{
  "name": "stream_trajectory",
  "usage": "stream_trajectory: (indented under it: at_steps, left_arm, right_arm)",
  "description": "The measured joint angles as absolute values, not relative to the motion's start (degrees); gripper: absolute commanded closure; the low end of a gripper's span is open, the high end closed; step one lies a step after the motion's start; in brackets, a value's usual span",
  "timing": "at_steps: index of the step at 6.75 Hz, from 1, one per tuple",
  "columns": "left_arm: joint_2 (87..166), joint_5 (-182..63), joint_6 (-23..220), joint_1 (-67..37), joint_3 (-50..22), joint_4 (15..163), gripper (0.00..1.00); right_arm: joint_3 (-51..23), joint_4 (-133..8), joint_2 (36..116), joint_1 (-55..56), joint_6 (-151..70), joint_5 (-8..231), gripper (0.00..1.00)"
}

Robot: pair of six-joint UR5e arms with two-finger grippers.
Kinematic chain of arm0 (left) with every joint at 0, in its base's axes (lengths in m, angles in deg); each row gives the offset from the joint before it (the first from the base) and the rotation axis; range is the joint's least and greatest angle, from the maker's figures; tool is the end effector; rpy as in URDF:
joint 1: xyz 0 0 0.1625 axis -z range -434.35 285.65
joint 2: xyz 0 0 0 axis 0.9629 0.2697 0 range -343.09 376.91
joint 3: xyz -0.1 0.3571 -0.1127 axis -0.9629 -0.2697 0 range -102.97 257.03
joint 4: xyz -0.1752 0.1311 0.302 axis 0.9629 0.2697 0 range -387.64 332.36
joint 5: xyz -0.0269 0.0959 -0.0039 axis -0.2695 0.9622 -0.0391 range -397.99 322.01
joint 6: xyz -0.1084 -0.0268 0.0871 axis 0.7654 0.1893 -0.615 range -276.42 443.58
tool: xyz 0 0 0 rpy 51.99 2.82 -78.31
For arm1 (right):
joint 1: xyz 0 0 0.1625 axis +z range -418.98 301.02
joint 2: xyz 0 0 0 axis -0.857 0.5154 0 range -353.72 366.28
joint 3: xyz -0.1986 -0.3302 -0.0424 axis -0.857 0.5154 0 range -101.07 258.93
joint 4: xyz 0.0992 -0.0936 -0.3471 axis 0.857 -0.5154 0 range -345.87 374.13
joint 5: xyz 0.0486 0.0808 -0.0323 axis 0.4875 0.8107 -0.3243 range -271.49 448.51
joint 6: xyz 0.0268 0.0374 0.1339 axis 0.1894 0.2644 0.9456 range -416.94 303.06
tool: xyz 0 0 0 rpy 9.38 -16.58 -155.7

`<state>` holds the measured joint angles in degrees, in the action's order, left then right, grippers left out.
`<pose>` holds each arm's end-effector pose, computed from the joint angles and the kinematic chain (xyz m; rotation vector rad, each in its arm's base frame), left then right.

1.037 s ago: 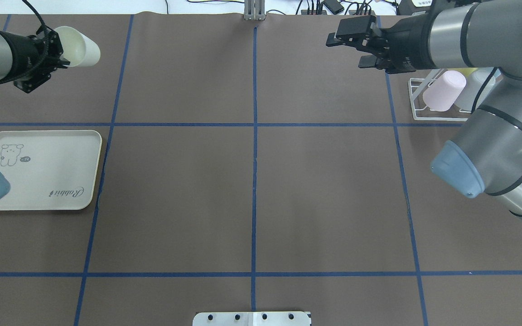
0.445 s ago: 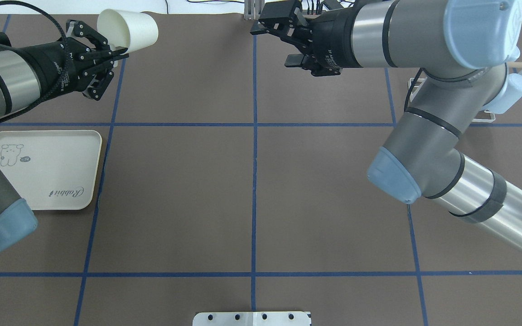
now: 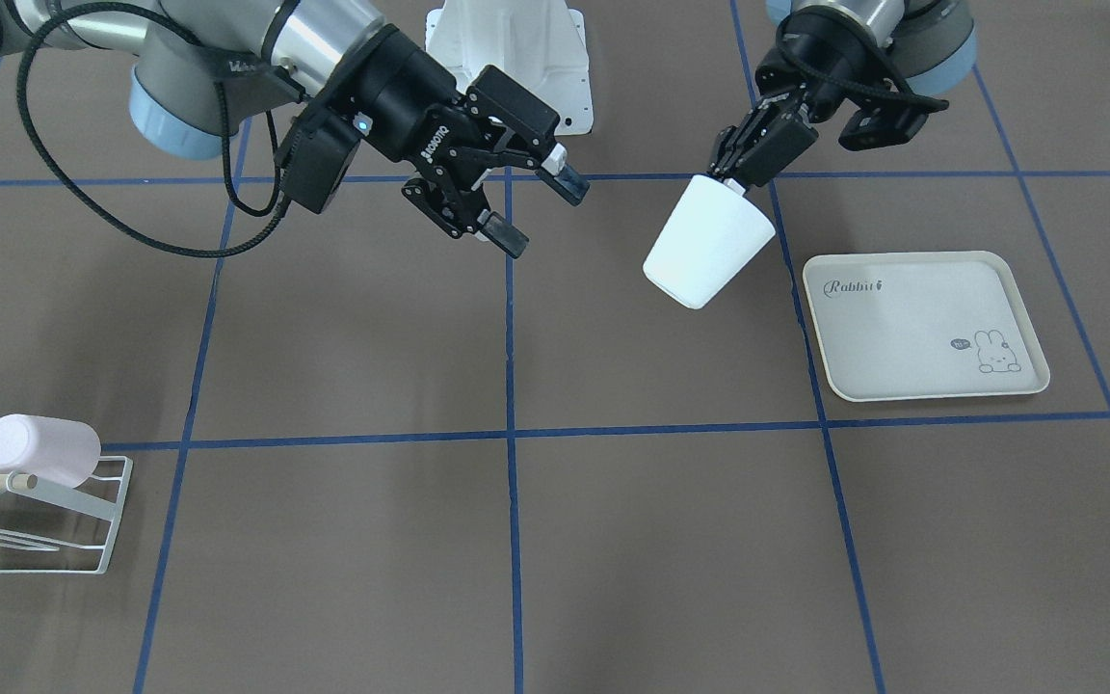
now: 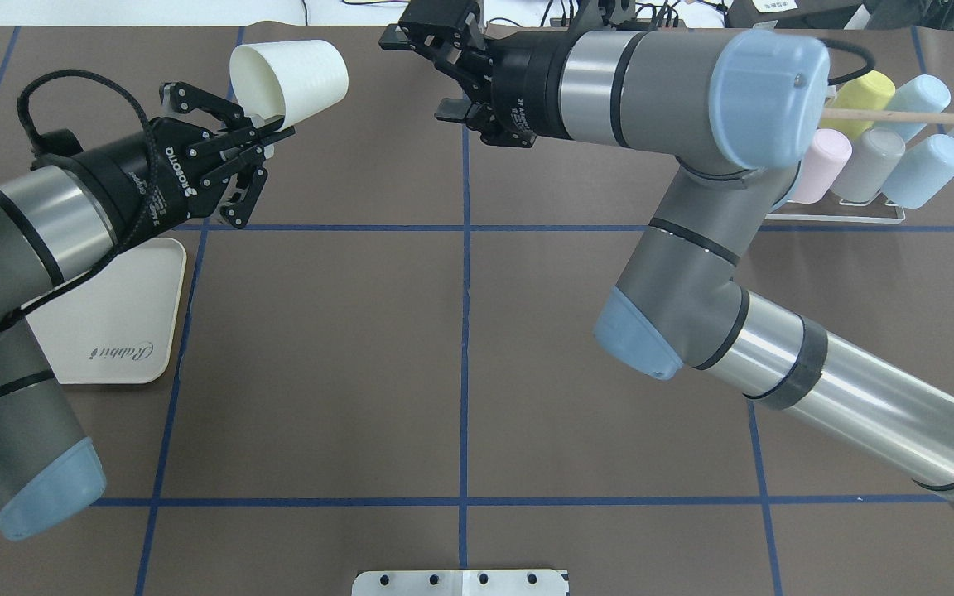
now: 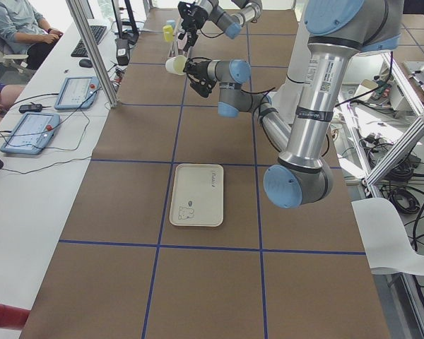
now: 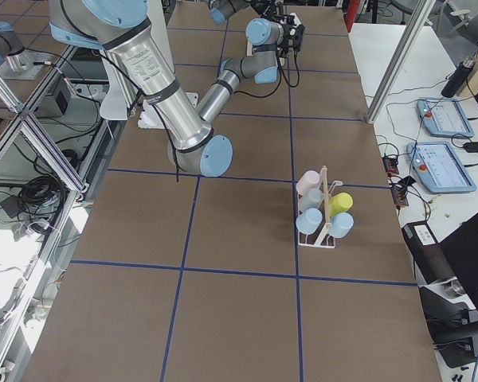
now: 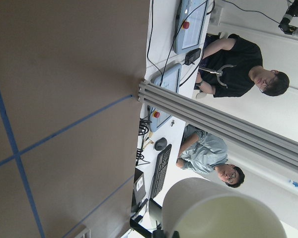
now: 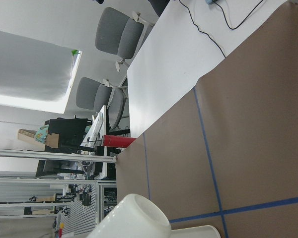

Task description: Transfer IKEA cup to right arm and place on rack

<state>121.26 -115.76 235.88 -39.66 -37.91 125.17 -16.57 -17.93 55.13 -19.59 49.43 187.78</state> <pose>0.3017 -0.4076 0.1909 -0.3092 1.9846 -1.3533 -0.3970 -0.4688 0.0695 0.2558 -1.8380 0.5366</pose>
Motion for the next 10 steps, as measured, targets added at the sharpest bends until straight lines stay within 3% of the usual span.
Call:
stream_trajectory:
  at_steps: [4, 10]
  left_arm:
    - [121.3, -110.8, 241.9, -42.4, -36.5, 134.5, 1.0]
    - [123.8, -105.8, 242.9, -47.5, -33.9, 137.2, 1.0]
  right_arm:
    - [-8.9, 0.7, 54.6, -23.0, 58.2, 180.1, 0.0]
    - [-7.2, 4.2, 54.0, -26.6, 59.7, 173.6, 0.0]
